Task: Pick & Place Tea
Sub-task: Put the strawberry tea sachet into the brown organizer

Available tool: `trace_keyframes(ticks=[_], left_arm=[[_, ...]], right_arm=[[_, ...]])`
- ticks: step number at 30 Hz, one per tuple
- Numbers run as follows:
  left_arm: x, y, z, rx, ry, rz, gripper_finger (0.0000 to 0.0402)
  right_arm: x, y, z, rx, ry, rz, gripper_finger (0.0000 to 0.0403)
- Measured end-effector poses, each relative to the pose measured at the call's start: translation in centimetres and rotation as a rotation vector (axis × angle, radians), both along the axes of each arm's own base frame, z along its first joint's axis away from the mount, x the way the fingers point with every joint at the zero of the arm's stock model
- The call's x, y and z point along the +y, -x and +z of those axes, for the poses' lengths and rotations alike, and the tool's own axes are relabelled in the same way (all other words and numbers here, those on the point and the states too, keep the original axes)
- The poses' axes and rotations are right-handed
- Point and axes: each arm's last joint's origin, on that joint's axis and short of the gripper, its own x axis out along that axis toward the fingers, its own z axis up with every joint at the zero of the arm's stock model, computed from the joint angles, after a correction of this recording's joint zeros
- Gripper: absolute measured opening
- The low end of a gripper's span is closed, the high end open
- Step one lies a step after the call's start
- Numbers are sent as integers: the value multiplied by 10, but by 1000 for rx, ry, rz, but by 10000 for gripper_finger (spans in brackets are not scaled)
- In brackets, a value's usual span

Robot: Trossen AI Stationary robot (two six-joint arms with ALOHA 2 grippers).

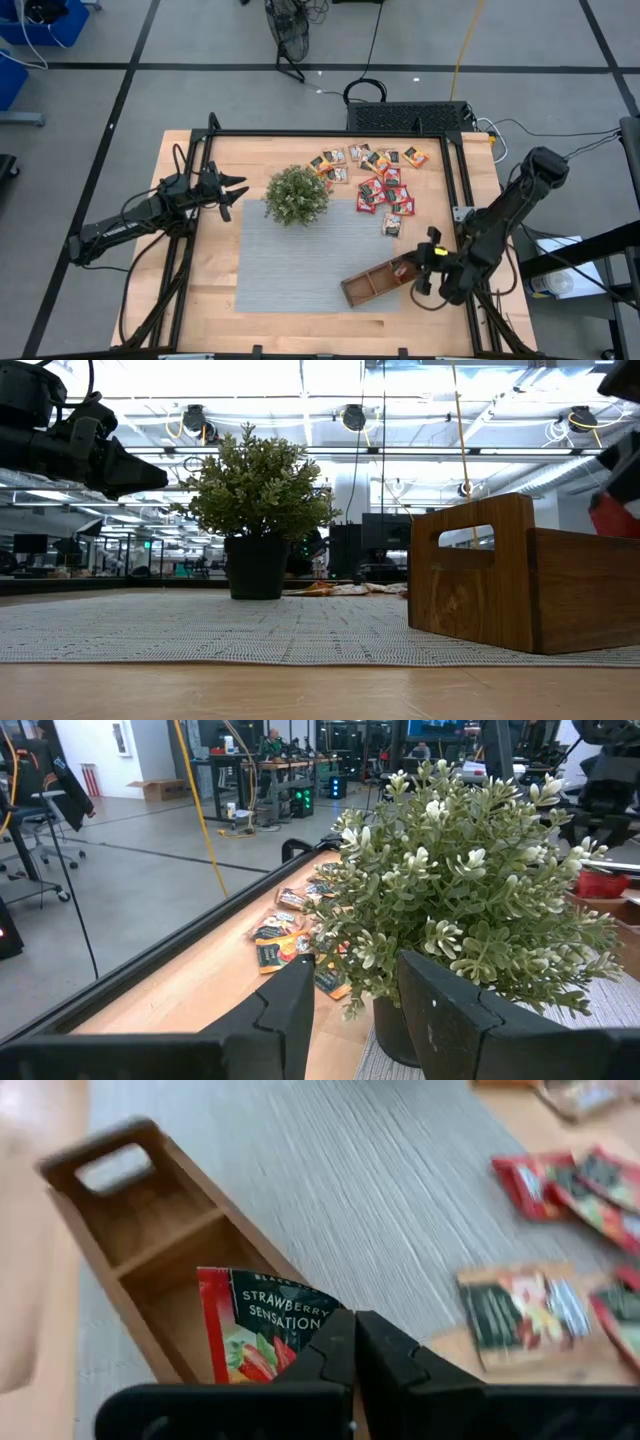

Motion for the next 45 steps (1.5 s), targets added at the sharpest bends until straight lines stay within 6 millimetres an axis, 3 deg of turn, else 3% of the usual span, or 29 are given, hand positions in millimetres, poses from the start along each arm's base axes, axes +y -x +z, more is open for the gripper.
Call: trace_keyframes(ticks=[16,25,33,45], left_arm=[[0,0,0,0,0,0,147],[0,0,0,0,0,0,147],[0,0,0,0,0,0,147],[0,0,0,1,0,0,147]], right_arm=[[0,-1,-23,-44,-44,-254,0],[3,-1,-25,57,-112,-224,0],[-1,-2,-17,-9,-5,-171,0],[-1,-1,-16,66,111,-41,0]])
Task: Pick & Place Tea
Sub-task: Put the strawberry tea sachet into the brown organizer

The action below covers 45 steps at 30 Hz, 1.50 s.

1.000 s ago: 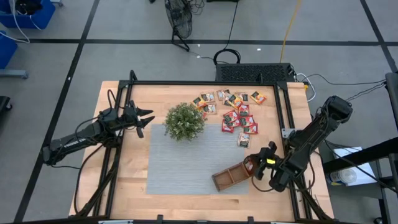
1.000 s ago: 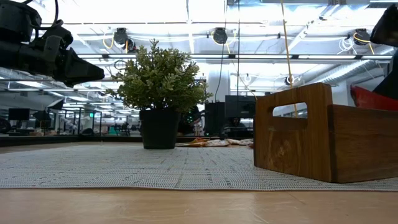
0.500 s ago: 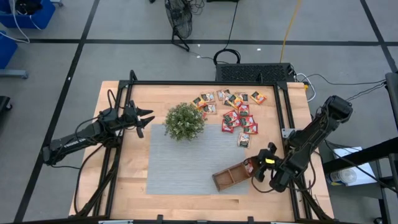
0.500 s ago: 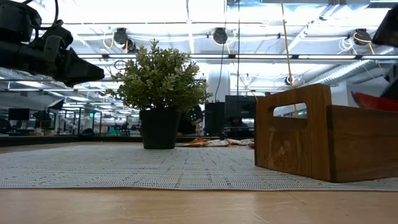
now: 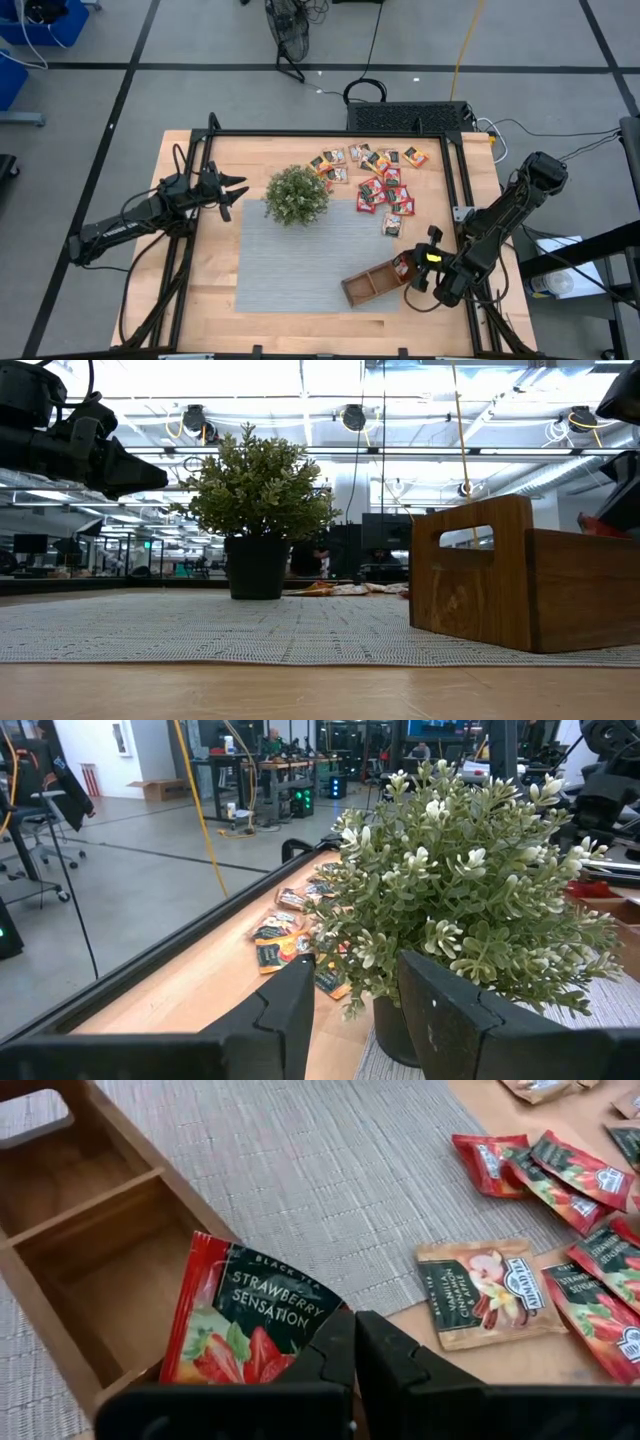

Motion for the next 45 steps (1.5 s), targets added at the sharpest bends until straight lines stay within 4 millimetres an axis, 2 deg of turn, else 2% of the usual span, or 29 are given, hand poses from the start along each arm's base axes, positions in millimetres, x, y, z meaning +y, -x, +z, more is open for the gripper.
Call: trace_keyframes(ticks=[5,15,20,23,27,31,36,38,40,45], left_arm=[[0,0,0,0,0,0,147],[0,0,0,0,0,0,147],[0,0,0,-1,0,0,147],[0,0,0,0,0,0,147],[0,0,0,0,0,0,147],[0,0,0,-1,0,0,147],[0,0,0,-1,0,0,147],[0,0,0,0,0,0,147],[0,0,0,-1,0,0,147],[0,0,0,-1,0,0,147]], right_arm=[[-1,-1,0,5,10,-1,24],[-2,-2,2,-12,108,50,139],[-3,-5,14,-76,133,99,156],[-2,-12,29,-151,118,155,152],[-2,-23,52,-207,22,338,136],[-8,-38,75,-168,-61,447,98],[-17,-55,94,169,-135,481,11],[-20,-63,100,308,-177,449,8],[-22,-69,98,442,-207,411,2],[-17,-83,77,616,-344,383,0]])
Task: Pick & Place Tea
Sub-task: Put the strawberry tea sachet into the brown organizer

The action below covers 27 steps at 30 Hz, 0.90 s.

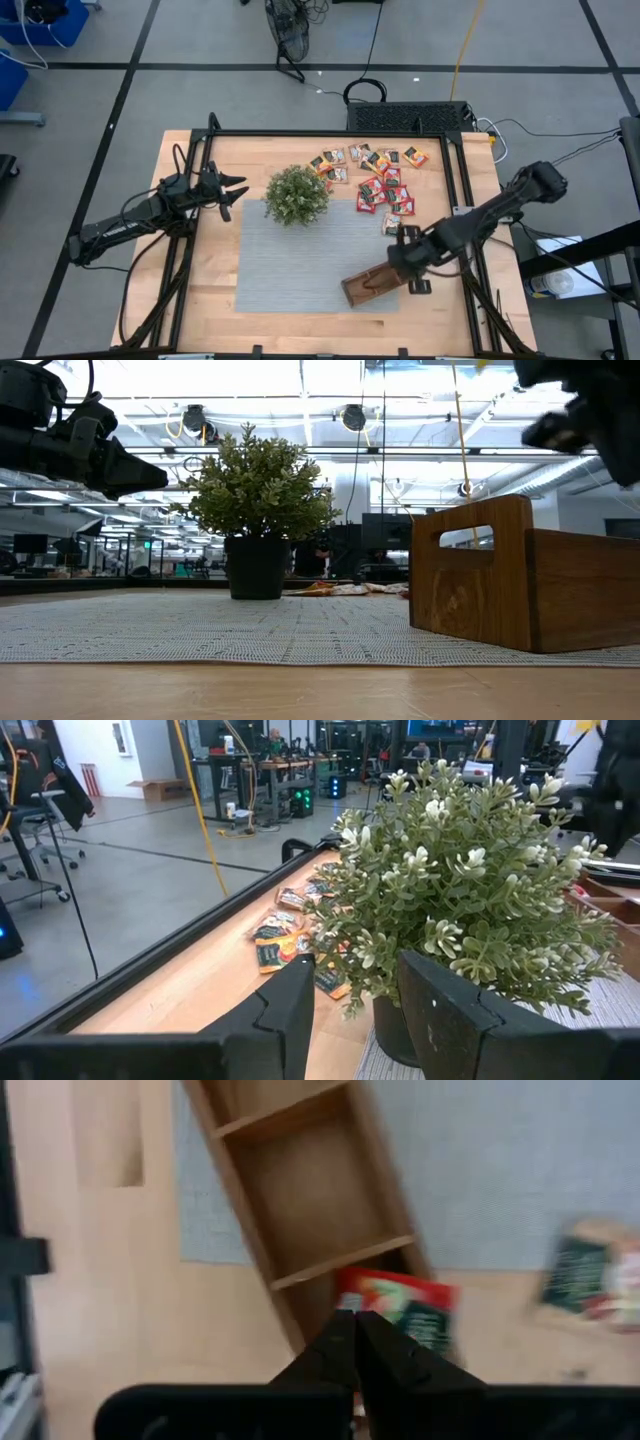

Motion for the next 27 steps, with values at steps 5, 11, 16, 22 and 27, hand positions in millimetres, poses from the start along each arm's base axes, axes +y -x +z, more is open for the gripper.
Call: trace_keyframes(ticks=[5,11,16,22,27], left_arm=[[0,0,0,1,0,0,147],[0,0,0,0,0,0,147],[0,0,0,0,0,0,147],[0,0,0,0,0,0,148],[0,0,0,1,0,0,147]], right_arm=[[6,-7,-20,91,-28,-9,0],[9,-10,-30,146,-26,-7,0],[10,-10,-36,152,-27,-2,0],[7,-5,-53,166,-53,2,0],[7,-3,-59,155,-61,3,0]])
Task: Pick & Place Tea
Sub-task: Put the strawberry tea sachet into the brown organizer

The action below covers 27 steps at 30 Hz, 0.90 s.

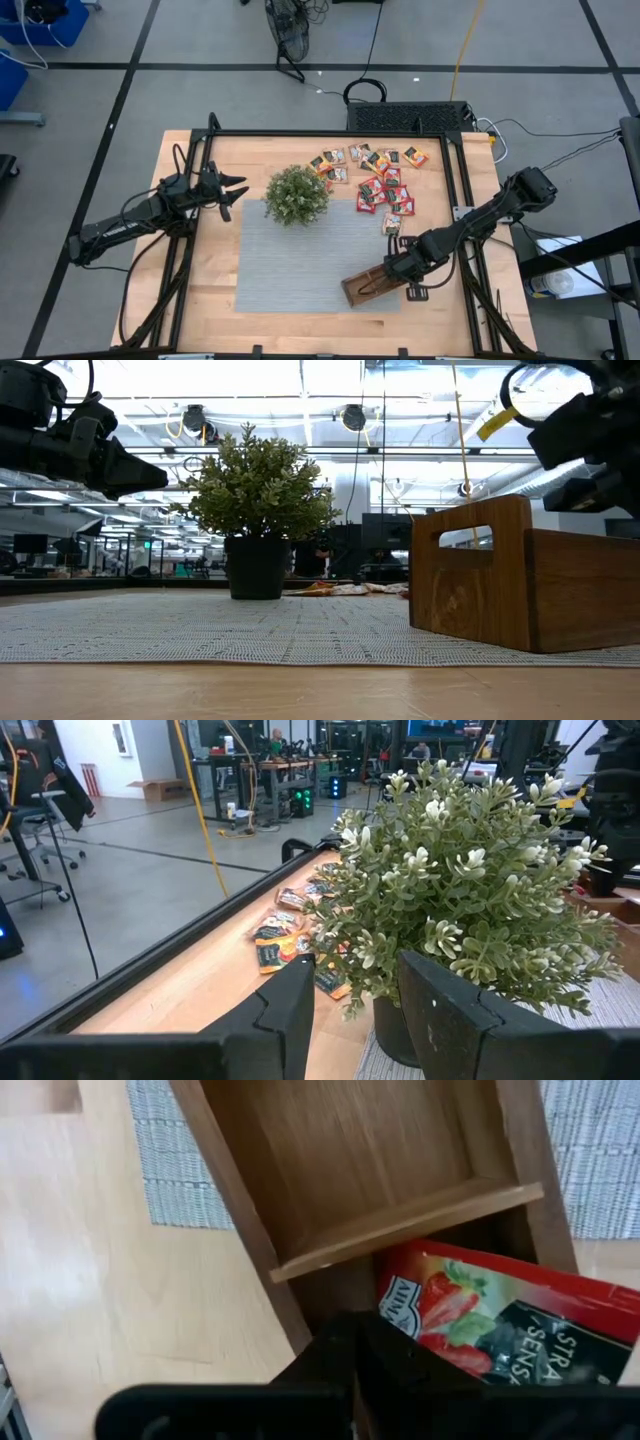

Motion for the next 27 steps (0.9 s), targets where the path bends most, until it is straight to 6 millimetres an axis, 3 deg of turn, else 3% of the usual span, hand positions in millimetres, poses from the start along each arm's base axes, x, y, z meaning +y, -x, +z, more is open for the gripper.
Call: trace_keyframes(ticks=[12,27], left_arm=[[0,0,0,-1,0,0,147],[0,0,0,0,0,0,147]], right_arm=[[-5,6,-14,-14,67,-11,0],[-8,4,-14,-66,152,-25,0]])
